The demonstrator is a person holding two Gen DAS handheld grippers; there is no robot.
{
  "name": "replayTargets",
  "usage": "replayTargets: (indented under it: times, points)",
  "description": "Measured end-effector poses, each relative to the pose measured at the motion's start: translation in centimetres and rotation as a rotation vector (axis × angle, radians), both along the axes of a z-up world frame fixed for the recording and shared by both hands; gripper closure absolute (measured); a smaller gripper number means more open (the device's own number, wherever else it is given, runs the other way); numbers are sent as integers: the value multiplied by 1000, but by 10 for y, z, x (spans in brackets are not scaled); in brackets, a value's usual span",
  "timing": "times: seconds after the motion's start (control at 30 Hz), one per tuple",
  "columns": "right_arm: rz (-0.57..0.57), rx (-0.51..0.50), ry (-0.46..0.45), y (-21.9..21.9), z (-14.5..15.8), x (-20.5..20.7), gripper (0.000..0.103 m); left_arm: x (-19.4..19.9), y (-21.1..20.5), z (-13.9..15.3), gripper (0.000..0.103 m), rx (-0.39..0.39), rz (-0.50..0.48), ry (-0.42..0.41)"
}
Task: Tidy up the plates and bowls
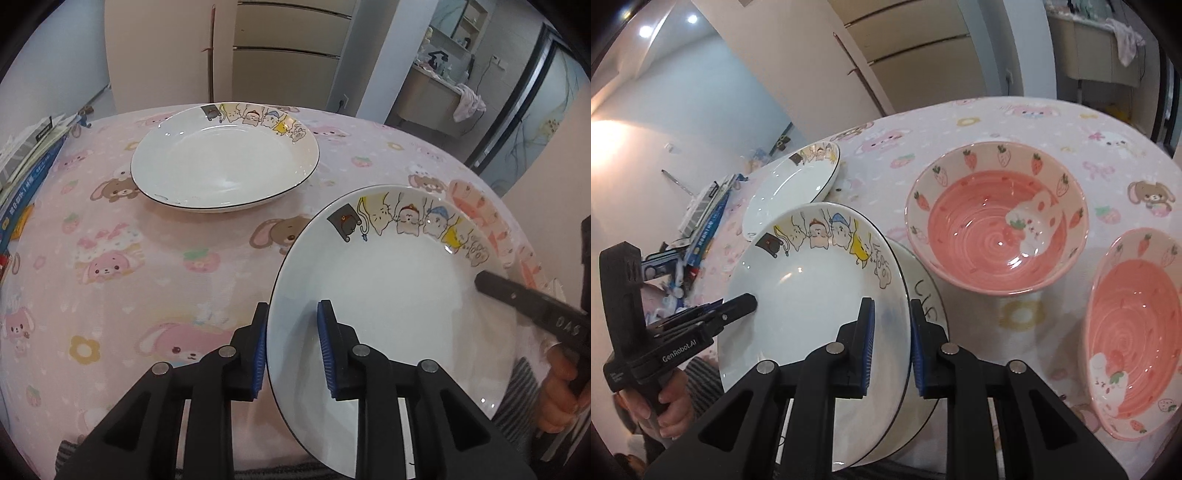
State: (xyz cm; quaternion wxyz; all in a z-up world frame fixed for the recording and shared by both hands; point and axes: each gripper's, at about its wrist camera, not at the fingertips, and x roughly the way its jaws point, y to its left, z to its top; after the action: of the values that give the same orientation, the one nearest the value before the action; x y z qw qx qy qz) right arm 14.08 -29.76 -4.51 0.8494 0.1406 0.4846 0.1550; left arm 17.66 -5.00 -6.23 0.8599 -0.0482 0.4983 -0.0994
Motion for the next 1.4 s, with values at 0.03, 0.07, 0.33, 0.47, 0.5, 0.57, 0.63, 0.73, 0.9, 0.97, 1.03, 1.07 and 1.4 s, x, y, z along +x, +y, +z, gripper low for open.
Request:
replayTargets:
  times: [0.03,0.07,0.33,0.47,0.5,0.57,0.63,0.73,0.9,0.97,1.03,1.07,1.4]
  points:
    - [-2,6,-1,-2,-1,1,84,0,-2,-4,77,-4,-6,-6]
    - [-14,0,-9,-4,-2,0,84,0,-3,-7,77,-5,-11,-5]
    - [-16,-64,-51,-5,-4,-4,84,-7,-23,-11,77,116,-51,-63]
    - [-4,-135,-64,2,-4,-9,84,-11,-23,-13,77,125,-37,-84]
    - [-2,-124,-55,0,-4,-10,84,-11,-20,-13,77,108,-28,-83]
    - [4,-107,-41,-2,-7,-11,85,-12,-19,-13,77,103,-29,-86]
    - [9,-133,-52,0,-7,-14,87,-13,-22,-13,77,128,-33,-95]
    - [19,-168,-59,3,-6,-15,87,-14,-20,-13,77,115,-33,-95]
    - [28,-277,-85,13,-6,-21,86,-15,-18,-14,77,92,-40,-100]
    - [20,-300,-75,14,-8,-22,86,-17,-18,-15,77,100,-40,-100]
    - [23,-314,-54,14,-10,-22,86,-19,-20,-13,77,124,-38,-114]
    - [24,-318,-62,14,-10,-23,87,-20,-20,-13,77,122,-37,-115]
    - [30,-248,-86,5,-4,-24,84,-43,-13,17,27,132,13,-312]
